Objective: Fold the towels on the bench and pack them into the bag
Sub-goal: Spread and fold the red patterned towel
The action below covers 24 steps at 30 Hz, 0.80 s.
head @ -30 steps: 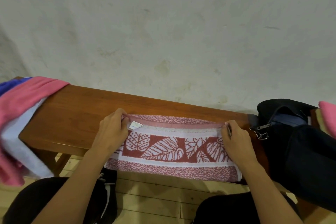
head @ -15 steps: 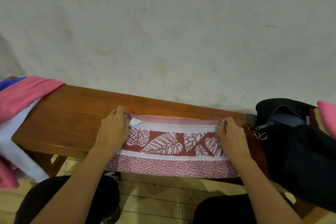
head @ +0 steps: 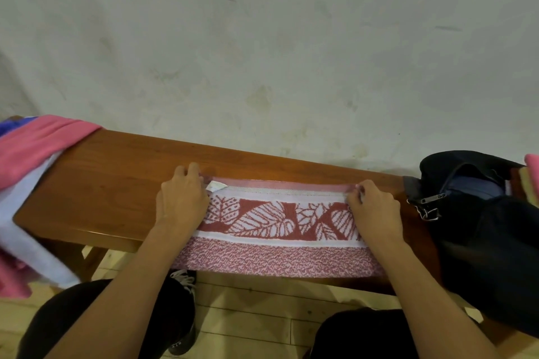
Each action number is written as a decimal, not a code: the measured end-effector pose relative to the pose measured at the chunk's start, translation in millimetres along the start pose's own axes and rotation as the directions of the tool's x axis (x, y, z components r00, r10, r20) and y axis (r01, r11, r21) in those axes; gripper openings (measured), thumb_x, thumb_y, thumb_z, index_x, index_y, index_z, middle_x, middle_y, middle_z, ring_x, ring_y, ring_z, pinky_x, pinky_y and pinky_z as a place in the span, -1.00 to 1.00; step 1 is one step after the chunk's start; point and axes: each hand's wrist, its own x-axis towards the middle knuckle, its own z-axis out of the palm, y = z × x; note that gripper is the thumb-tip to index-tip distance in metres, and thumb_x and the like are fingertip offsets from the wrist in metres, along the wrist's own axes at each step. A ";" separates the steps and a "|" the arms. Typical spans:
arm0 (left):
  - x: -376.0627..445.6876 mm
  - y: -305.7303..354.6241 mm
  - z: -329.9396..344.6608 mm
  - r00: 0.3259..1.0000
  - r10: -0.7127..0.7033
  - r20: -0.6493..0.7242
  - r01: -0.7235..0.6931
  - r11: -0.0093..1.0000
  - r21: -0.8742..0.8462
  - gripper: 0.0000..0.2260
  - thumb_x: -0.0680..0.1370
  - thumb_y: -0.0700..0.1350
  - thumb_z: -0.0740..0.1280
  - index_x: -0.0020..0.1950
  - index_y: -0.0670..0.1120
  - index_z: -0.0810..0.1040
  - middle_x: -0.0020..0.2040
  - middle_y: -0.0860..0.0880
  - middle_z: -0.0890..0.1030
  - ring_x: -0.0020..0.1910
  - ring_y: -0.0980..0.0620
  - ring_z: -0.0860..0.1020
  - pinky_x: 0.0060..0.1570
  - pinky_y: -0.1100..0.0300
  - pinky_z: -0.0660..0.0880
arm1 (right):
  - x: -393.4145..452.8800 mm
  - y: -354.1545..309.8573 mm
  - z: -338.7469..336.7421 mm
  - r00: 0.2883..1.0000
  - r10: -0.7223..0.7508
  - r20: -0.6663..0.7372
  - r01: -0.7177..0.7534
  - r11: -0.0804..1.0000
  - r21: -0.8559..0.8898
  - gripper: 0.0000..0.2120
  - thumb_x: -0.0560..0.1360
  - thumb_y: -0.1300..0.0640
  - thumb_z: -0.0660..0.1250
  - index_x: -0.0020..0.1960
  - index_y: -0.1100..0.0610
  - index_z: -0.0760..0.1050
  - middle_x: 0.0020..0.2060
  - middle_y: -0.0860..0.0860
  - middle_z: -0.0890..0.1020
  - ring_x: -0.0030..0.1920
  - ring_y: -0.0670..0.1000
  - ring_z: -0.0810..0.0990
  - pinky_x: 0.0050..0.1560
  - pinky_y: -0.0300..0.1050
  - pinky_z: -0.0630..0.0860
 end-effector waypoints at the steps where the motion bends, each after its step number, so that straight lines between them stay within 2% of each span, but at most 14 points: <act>1: 0.3 -0.2 1.0 1.000 0.001 0.000 -0.001 1.000 0.013 -0.82 0.65 -0.07 0.19 0.17 -0.13 0.45 0.11 -0.14 0.51 -0.03 -0.06 0.49 -0.16 0.12 0.46 | -0.6 -0.9 0.5 1.000 -0.005 -0.002 0.005 1.000 -0.017 -0.84 0.66 0.03 0.17 0.05 0.11 0.43 -0.27 -0.01 0.53 -0.32 0.00 0.51 -0.40 -0.13 0.39; 3: 0.9 -3.6 1.3 1.000 0.011 0.003 -0.011 0.999 0.043 -0.81 0.65 -0.07 0.18 0.19 -0.12 0.46 0.19 -0.16 0.47 0.11 -0.10 0.41 -0.05 0.07 0.46 | -2.1 -2.4 2.2 1.000 -0.023 -0.006 0.023 1.000 -0.008 -0.89 0.63 0.08 0.23 0.08 0.11 0.45 -0.09 0.03 0.54 -0.17 0.04 0.49 -0.25 -0.09 0.40; 6: 3.0 -10.9 -0.8 1.000 0.020 0.020 -0.020 1.000 0.019 -0.82 0.65 -0.08 0.21 0.18 -0.11 0.51 0.21 -0.16 0.51 0.17 -0.13 0.39 0.10 0.00 0.44 | -1.8 -2.8 2.7 0.999 -0.036 0.025 0.035 0.999 0.031 -0.84 0.59 0.14 0.28 0.17 0.09 0.46 0.10 0.03 0.51 0.03 0.04 0.47 -0.14 -0.05 0.44; 8: 3.8 -12.4 -4.8 0.999 0.027 0.041 -0.026 0.999 -0.041 -0.84 0.64 -0.10 0.24 0.16 -0.11 0.52 0.14 -0.14 0.54 0.15 -0.10 0.41 0.09 0.01 0.46 | 0.3 -1.7 1.7 0.997 -0.052 0.053 0.051 0.998 0.036 -0.83 0.58 0.16 0.30 0.17 0.09 0.47 0.10 0.02 0.54 0.11 0.03 0.44 -0.08 -0.03 0.46; 11: 5.9 -14.8 -11.7 0.997 0.012 0.079 0.000 0.988 -0.153 -0.90 0.62 -0.13 0.28 0.10 -0.08 0.56 0.05 -0.07 0.50 0.12 -0.08 0.43 0.05 0.00 0.52 | 2.4 -1.5 -0.1 0.997 -0.048 0.058 0.045 0.998 0.054 -0.84 0.57 0.19 0.31 0.15 0.09 0.48 0.08 0.03 0.56 0.12 0.04 0.43 -0.05 -0.02 0.49; 13: 7.5 -18.3 -15.1 0.995 0.005 0.097 0.016 0.977 -0.211 -0.92 0.61 -0.15 0.31 0.04 -0.04 0.59 0.02 -0.02 0.48 0.05 -0.03 0.47 -0.05 0.09 0.54 | 2.5 -2.4 -1.0 0.996 -0.038 0.082 0.036 0.999 0.024 -0.79 0.58 0.17 0.30 0.20 0.10 0.50 0.11 0.04 0.53 0.15 0.04 0.41 -0.03 -0.05 0.47; 16: 9.8 -21.2 -18.9 0.992 -0.003 0.128 0.035 0.968 -0.249 -0.91 0.60 -0.17 0.33 0.00 -0.02 0.62 0.04 0.02 0.49 -0.11 0.13 0.46 -0.25 0.35 0.38 | 0.4 -3.1 -2.8 0.995 -0.065 0.072 0.066 0.998 -0.007 -0.78 0.58 0.14 0.31 0.21 0.11 0.52 0.07 0.00 0.48 0.09 0.00 0.43 -0.13 -0.13 0.43; 19: 11.2 -19.5 -24.1 0.986 -0.022 0.163 0.064 0.963 -0.260 -0.88 0.59 -0.21 0.33 -0.07 0.00 0.60 0.03 0.02 0.48 -0.15 0.15 0.41 -0.27 0.37 0.33 | -3.2 -2.9 -6.4 0.998 -0.069 0.008 0.068 0.988 0.137 -0.94 0.55 0.16 0.37 0.03 0.07 0.53 0.00 -0.05 0.46 -0.13 -0.12 0.46 -0.27 -0.28 0.34; 21: 12.1 -18.4 -28.4 0.984 -0.019 0.178 0.066 0.962 -0.265 -0.87 0.58 -0.23 0.35 -0.08 -0.01 0.61 0.00 0.01 0.50 -0.14 0.14 0.43 -0.27 0.37 0.34 | -3.3 -0.4 -8.6 0.999 -0.031 -0.027 0.037 0.967 0.253 -0.94 0.54 0.18 0.39 -0.06 0.05 0.52 -0.03 -0.04 0.50 -0.15 -0.15 0.47 -0.27 -0.34 0.32; 24: 11.0 -17.1 -32.8 0.978 0.010 0.208 0.048 0.962 -0.270 -0.90 0.56 -0.23 0.38 -0.03 -0.04 0.65 -0.01 0.04 0.54 -0.05 0.12 0.48 -0.29 0.39 0.35 | -2.5 5.3 -11.5 0.999 0.014 -0.044 0.001 0.945 0.328 -0.95 0.54 0.18 0.38 -0.10 0.07 0.56 -0.15 -0.04 0.59 -0.17 -0.18 0.52 -0.27 -0.38 0.35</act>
